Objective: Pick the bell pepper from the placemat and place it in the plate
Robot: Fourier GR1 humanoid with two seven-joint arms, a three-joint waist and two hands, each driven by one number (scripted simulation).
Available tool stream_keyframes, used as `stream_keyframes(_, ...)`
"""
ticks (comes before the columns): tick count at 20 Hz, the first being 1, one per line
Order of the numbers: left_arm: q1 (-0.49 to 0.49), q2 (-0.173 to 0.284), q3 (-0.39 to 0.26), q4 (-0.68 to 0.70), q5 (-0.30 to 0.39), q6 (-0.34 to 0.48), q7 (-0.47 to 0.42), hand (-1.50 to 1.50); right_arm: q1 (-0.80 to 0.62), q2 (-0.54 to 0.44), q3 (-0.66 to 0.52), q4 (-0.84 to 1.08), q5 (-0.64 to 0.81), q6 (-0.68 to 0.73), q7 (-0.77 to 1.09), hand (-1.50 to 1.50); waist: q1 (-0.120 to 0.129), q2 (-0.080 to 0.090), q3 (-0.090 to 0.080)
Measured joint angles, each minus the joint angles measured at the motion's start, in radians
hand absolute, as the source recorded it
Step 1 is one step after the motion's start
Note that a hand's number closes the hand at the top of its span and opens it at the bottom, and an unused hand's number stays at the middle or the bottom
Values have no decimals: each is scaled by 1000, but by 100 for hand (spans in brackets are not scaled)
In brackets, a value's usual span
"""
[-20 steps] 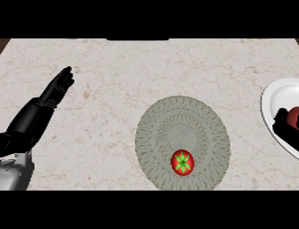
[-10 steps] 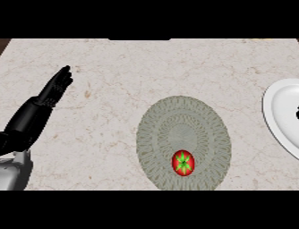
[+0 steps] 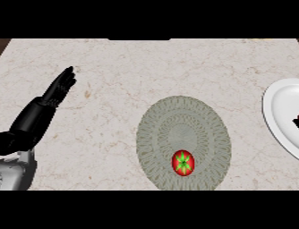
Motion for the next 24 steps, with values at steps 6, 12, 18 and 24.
stream_keyframes(6, -13, -1, 24, 1, 0, -10, 12, 0, -7, 9, -50, 35, -103, -78, -185, -150, -6, -2, 0)
stream_keyframes(12, -6, -7, 27, 5, -7, -12, 7, 0, 15, 57, -110, -72, -311, -32, -323, -150, -16, -6, -1)
stream_keyframes(18, 18, -9, 34, -23, -6, -10, 23, 0, 42, 86, -227, -173, -592, 127, -356, -150, -25, -10, -1)
stream_keyframes(24, 10, -19, 29, -37, -13, -7, 50, 0, 176, 61, -366, -294, -847, 321, -376, -150, -29, -9, -1)
